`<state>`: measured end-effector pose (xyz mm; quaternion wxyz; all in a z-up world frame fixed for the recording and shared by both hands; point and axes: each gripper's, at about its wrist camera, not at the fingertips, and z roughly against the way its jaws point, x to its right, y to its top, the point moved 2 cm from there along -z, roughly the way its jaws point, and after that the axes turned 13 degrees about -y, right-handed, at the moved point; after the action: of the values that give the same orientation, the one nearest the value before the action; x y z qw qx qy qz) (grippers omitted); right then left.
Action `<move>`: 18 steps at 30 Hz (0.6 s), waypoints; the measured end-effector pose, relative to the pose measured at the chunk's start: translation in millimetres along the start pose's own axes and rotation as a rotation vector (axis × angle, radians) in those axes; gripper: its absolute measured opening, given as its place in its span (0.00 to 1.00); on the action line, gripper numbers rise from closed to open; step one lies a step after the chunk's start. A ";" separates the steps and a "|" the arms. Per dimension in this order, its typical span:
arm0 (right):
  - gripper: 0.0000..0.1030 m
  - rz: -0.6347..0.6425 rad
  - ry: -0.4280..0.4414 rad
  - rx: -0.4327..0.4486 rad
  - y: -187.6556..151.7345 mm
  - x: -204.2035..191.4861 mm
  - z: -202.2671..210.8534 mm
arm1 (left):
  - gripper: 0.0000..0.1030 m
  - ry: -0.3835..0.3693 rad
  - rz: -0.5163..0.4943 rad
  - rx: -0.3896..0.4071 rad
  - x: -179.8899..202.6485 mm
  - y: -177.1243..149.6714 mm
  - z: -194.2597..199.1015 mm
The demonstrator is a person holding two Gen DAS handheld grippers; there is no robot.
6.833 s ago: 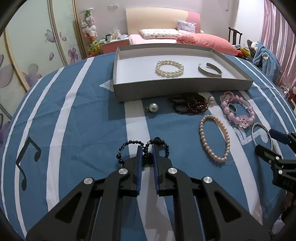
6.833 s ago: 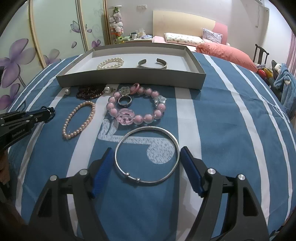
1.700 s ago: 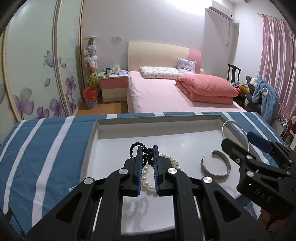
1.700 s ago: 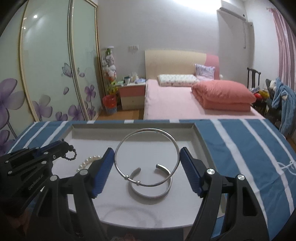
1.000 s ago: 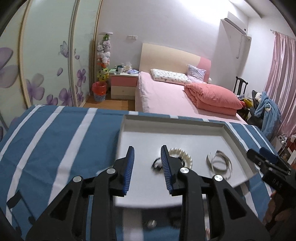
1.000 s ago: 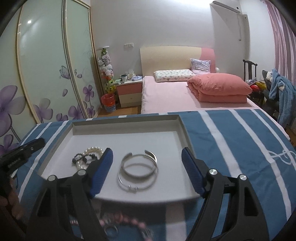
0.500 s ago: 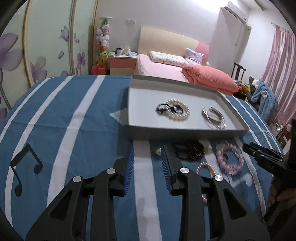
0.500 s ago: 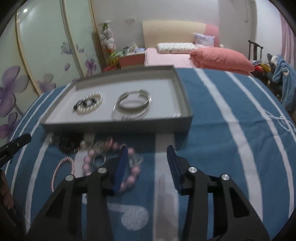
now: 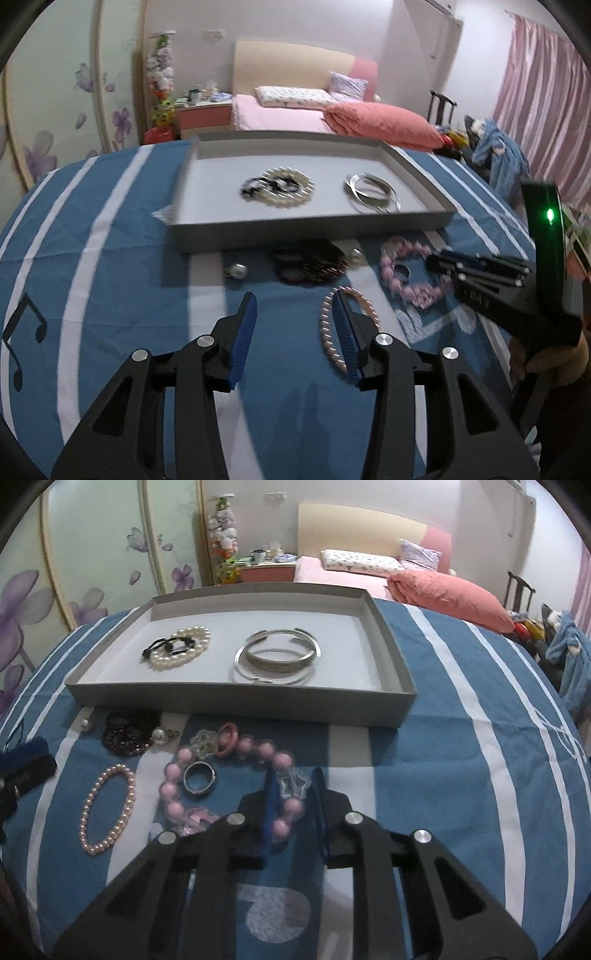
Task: Organize jewelry
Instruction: 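Move the right tool to the pink bead bracelet while the left tool reaches the pink pearl bracelet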
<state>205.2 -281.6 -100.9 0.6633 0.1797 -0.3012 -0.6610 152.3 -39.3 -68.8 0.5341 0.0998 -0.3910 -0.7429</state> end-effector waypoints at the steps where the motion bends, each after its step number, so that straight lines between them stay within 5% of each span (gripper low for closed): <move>1: 0.19 -0.010 -0.005 -0.002 -0.5 2.7 0.0 | 0.42 -0.002 -0.011 -0.008 3.1 -0.4 -2.7; 6: 0.19 -0.039 -0.015 -0.005 -2.0 13.0 -2.0 | 0.40 0.008 -0.086 -0.072 20.9 -5.0 -23.2; 12: 0.19 -0.040 -0.012 -0.006 -2.6 16.0 -2.6 | 0.19 0.074 -0.139 -0.125 22.5 -11.8 -39.7; 18: 0.19 -0.042 -0.010 -0.007 -2.9 16.7 -2.4 | 0.16 0.150 -0.073 -0.108 -10.7 -8.8 -26.6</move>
<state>203.6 -298.7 -101.9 0.6484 0.1805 -0.2982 -0.6768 165.4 -41.6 -95.7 0.5390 0.1405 -0.3056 -0.7723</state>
